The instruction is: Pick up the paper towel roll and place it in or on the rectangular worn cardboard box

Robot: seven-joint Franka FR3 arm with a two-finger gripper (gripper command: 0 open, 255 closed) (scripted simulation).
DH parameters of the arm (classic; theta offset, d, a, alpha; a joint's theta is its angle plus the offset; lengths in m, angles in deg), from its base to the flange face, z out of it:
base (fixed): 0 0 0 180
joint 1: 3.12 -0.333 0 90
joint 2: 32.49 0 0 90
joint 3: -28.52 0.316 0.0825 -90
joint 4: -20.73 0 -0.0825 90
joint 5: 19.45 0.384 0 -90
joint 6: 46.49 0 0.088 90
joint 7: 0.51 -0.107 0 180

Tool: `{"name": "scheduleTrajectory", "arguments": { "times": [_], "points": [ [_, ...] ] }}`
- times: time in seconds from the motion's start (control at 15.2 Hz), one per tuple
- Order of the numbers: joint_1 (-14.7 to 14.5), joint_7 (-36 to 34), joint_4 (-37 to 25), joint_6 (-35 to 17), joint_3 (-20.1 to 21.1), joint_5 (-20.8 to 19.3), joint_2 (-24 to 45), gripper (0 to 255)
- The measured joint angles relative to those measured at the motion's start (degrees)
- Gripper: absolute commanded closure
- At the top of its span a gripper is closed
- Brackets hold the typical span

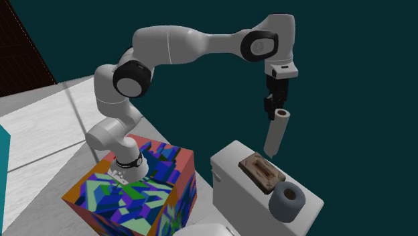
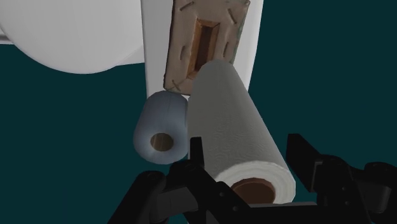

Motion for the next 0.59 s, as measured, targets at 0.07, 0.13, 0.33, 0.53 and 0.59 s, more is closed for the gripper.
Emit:
{"name": "scheduleTrajectory", "arguments": {
  "times": [0.07, 0.13, 0.33, 0.53, 0.59],
  "points": [
    [0.4, 0.0, 1.5, -1.0, 0.0, 0.3, -0.6, 255],
    [0.5, -0.2, 2.6, -1.9, 0.0, 0.3, -0.8, 255],
    [0.9, -0.6, 5.3, -4.3, -0.1, 0.3, -1.0, 255],
    [1.4, -0.8, 8.2, -6.9, -0.2, 0.5, -1.4, 255],
    [1.4, -1.0, 8.8, -7.5, -0.2, 0.4, -1.3, 255]
  ]
}}
